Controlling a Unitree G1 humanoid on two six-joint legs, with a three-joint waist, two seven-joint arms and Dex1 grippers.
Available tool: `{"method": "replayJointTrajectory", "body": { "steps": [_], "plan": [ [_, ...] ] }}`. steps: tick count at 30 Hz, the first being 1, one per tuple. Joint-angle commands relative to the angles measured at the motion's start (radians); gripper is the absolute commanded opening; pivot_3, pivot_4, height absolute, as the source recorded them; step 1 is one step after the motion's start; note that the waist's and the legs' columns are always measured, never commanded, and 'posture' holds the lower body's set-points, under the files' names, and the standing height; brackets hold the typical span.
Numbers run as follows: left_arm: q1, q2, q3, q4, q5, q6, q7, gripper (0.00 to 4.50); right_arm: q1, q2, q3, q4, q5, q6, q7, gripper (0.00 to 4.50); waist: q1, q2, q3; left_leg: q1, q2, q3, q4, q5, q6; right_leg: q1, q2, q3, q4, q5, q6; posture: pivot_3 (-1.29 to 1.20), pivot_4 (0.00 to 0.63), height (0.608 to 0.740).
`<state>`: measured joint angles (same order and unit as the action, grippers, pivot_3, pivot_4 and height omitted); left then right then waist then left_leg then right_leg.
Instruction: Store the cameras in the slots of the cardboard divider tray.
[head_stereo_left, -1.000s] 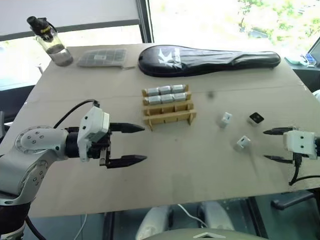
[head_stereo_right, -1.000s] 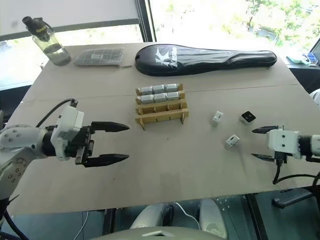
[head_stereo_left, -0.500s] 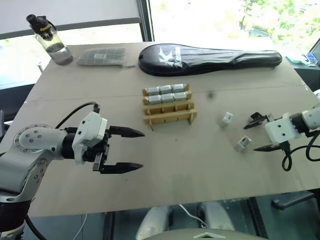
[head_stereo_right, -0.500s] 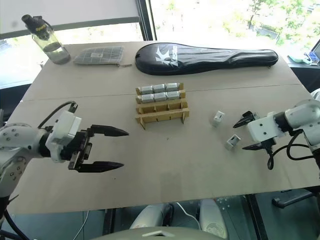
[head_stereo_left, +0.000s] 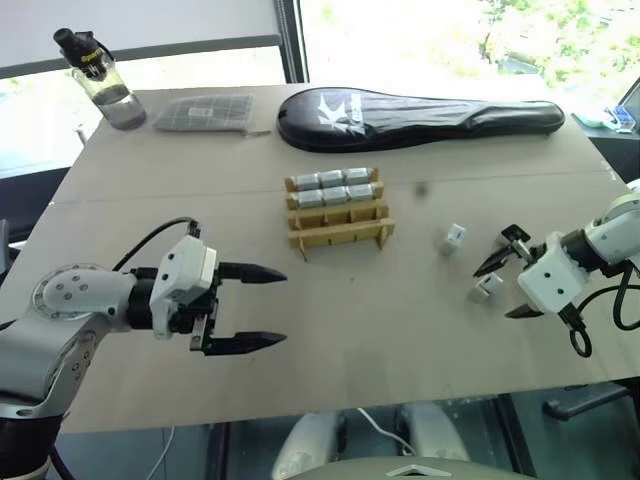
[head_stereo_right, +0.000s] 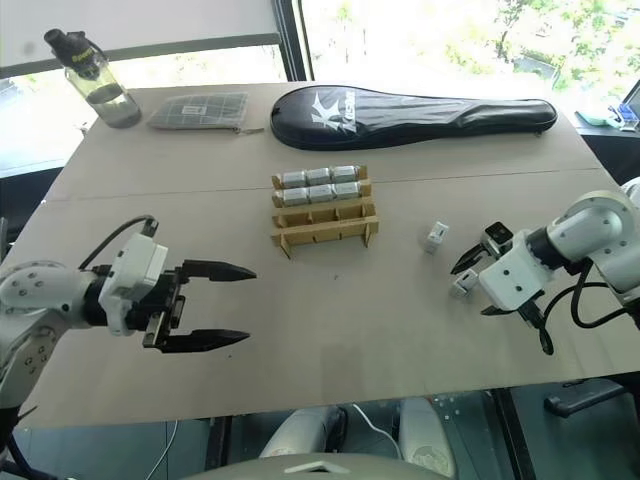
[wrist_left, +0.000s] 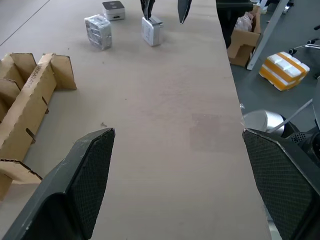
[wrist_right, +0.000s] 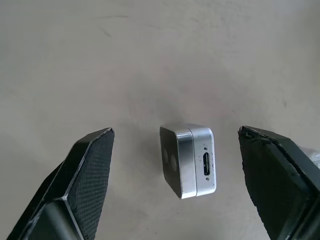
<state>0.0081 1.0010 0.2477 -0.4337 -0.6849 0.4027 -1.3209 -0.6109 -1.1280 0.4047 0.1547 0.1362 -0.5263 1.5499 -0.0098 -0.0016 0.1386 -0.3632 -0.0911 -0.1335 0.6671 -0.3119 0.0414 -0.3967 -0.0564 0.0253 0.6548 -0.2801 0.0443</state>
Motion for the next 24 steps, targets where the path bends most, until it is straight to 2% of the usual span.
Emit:
{"method": "replayJointTrajectory", "body": {
  "steps": [1,17,24],
  "plan": [
    [0.011,-0.002,0.041,-0.028,0.002,-0.02,0.01,4.25,-0.023,-0.021,0.012,0.034,-0.014,-0.021,0.065,3.95,-0.001,0.0,0.0,0.0,0.0,0.0,0.0,0.0,0.0,0.0,0.0,0.0,0.0,0.0,0.0,0.0,0.15,0.74],
    [0.053,-0.008,0.066,-0.059,-0.005,-0.022,0.044,4.25,-0.146,0.112,0.046,0.28,-0.1,-0.136,0.064,3.95,-0.001,0.0,0.0,0.0,0.0,0.0,0.0,0.0,0.0,0.0,0.0,0.0,0.0,0.0,0.0,0.0,0.15,0.74],
    [0.05,-0.009,0.063,-0.056,-0.003,-0.026,0.043,4.25,-0.156,0.135,0.047,0.338,-0.116,-0.186,0.064,0.85,-0.003,0.0,0.0,0.0,0.0,0.0,0.0,0.0,0.0,0.0,0.0,0.0,0.0,0.0,0.0,0.0,0.15,0.74]
  ]
}}
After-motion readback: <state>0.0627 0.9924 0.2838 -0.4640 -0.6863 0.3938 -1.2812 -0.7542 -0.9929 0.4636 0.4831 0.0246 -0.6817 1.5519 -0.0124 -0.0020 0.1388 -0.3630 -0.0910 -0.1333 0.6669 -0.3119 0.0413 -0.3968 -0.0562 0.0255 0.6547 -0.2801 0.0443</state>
